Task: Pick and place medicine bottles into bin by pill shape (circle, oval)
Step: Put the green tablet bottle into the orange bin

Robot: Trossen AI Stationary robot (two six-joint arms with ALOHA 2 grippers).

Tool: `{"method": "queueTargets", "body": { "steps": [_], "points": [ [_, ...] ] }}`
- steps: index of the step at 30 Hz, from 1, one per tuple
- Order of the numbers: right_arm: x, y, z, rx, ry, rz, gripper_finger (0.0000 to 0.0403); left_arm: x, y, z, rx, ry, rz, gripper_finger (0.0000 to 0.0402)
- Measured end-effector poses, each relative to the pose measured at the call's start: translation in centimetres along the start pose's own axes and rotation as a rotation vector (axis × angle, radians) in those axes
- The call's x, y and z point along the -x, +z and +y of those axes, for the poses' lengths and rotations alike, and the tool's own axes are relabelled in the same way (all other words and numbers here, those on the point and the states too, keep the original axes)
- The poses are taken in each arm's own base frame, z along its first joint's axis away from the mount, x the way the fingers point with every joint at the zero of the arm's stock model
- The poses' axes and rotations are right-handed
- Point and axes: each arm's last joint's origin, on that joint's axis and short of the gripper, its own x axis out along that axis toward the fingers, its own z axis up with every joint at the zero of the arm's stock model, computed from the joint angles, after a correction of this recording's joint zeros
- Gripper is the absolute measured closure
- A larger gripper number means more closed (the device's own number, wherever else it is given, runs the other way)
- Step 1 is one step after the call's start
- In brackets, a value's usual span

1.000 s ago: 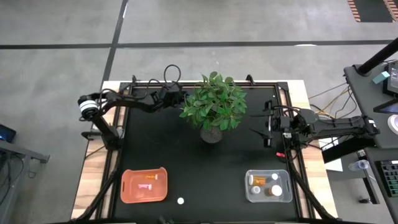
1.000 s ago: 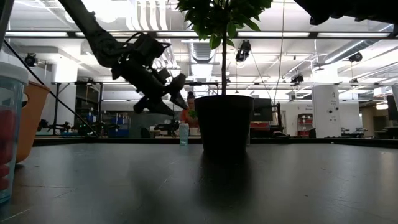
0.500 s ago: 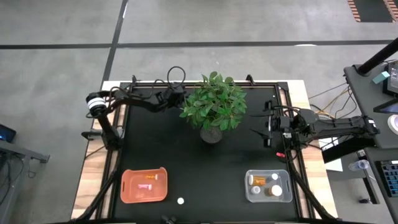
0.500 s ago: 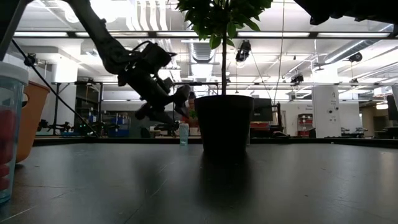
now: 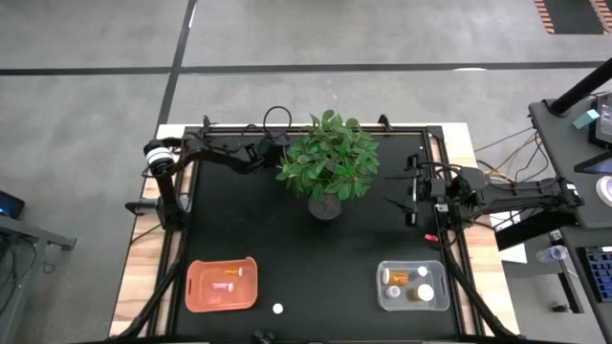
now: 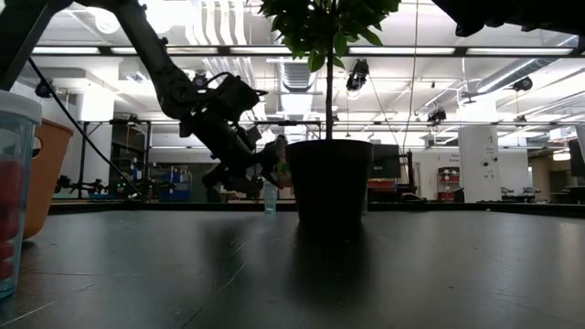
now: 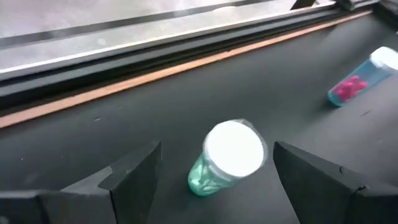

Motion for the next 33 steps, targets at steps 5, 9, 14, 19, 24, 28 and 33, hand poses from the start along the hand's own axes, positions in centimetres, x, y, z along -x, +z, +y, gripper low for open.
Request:
{"method": "queueTargets", "body": {
  "steps": [5,9,14,19,24,28,33],
  "points": [
    [0.00,-0.01,0.00,0.003,0.000,0.001,0.0170,-0.51,-0.19,-0.07,-0.004,0.010,0.006,0.0110],
    [0.00,-0.01,0.00,0.003,0.000,0.001,0.0170,-0.44,-0.07,-0.13,-0.022,0.023,-0.009,0.0110],
    [0.00,-0.01,0.00,0.003,0.000,0.001,0.0170,-0.40,-0.12,-0.23,-0.031,0.023,-0.008,0.0119],
    [0.00,-0.01,0.00,0.004,0.000,0.001,0.0170,-0.32,-0.21,-0.39,-0.034,0.019,-0.007,0.0155],
    [0.00,-0.02,0.01,0.003,0.001,0.002,0.0170,-0.32,-0.23,-0.40,-0.035,0.019,-0.006,0.0198],
    [-0.01,-0.04,0.01,0.007,0.001,0.003,0.0170,-0.31,-0.25,-0.39,-0.035,0.019,-0.006,0.0226],
    [-0.01,-0.05,0.02,0.008,0.002,0.005,0.0170,-0.29,-0.22,-0.40,-0.035,0.018,-0.007,0.0255]
  ]
}}
